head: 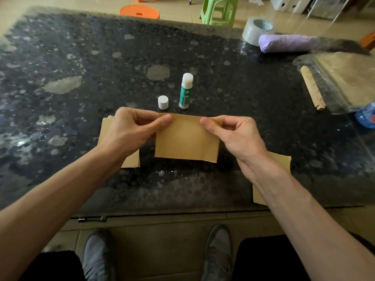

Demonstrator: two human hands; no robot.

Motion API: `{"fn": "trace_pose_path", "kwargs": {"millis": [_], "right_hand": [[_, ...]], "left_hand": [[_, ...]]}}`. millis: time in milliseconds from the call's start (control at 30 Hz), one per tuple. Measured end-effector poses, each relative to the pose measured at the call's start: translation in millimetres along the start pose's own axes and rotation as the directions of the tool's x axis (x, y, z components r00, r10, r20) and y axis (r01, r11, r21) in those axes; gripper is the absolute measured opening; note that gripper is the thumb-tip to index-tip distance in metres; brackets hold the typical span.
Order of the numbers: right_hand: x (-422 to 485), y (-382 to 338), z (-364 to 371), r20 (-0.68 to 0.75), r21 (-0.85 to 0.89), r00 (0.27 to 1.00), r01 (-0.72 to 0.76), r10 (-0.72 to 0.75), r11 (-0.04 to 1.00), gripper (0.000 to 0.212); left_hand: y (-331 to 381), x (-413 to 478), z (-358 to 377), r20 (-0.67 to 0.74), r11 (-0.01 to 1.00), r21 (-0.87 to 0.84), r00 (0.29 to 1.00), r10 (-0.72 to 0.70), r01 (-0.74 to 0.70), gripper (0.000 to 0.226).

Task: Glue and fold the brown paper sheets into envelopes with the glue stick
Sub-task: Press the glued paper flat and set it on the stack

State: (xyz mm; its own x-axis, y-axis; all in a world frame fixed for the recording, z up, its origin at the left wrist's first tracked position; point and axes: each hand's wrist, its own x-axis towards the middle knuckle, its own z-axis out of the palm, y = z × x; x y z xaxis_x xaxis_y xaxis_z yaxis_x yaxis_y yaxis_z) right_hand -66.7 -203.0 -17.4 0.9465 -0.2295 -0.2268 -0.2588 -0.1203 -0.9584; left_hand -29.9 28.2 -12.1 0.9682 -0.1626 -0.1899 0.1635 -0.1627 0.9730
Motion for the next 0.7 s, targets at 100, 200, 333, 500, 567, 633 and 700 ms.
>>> {"fn": "trace_pose_path", "kwargs": {"millis": [100, 200, 333, 500, 567, 633, 700], "right_hand": [[1.2, 0.1, 1.1, -0.02, 0.014, 1.0, -0.014, 0.014, 1.0, 0.009], [2.0, 0.9, 2.9, -0.043, 0.004, 0.999, -0.015, 0.015, 1.0, 0.011], [0.5, 0.4, 2.2, -0.04, 0.029, 0.999, -0.024, 0.025, 0.999, 0.009], [-1.5, -3.7, 4.6, -0.005, 0.066, 0.995, -0.1, 0.1, 0.993, 0.02], [-1.2, -3.9, 5.5, -0.018, 0.053, 0.991, -0.134, 0.135, 0.99, 0.03], [0.0, -3.7, 6.4, -0.065, 0.038, 0.991, -0.119, 0.121, 0.992, 0.037], [-0.5, -5.2, 7.5, -0.075, 0.046, 0.991, -0.109, 0.112, 0.993, 0.039]], "left_hand": [[0.7, 3.0, -2.6, -0.056, 0.999, 0.05, 0.998, 0.014, -0.012, 0.02], [1.6, 3.4, -3.4, -0.064, 0.999, 0.047, 0.998, 0.016, -0.013, 0.019], [1.6, 2.7, -3.2, -0.067, 1.0, 0.027, 0.998, 0.003, -0.001, 0.018], [1.0, 2.1, -3.0, -0.064, 1.0, 0.005, 0.998, -0.007, 0.007, 0.02], [1.0, 2.2, -4.2, -0.064, 1.0, -0.004, 0.998, -0.015, 0.014, 0.021], [1.6, 1.0, -4.7, -0.053, 1.0, -0.013, 0.998, -0.019, 0.019, 0.023], [3.0, -1.0, -3.0, -0.003, 0.996, -0.069, 0.999, -0.05, 0.05, 0.027]]}}
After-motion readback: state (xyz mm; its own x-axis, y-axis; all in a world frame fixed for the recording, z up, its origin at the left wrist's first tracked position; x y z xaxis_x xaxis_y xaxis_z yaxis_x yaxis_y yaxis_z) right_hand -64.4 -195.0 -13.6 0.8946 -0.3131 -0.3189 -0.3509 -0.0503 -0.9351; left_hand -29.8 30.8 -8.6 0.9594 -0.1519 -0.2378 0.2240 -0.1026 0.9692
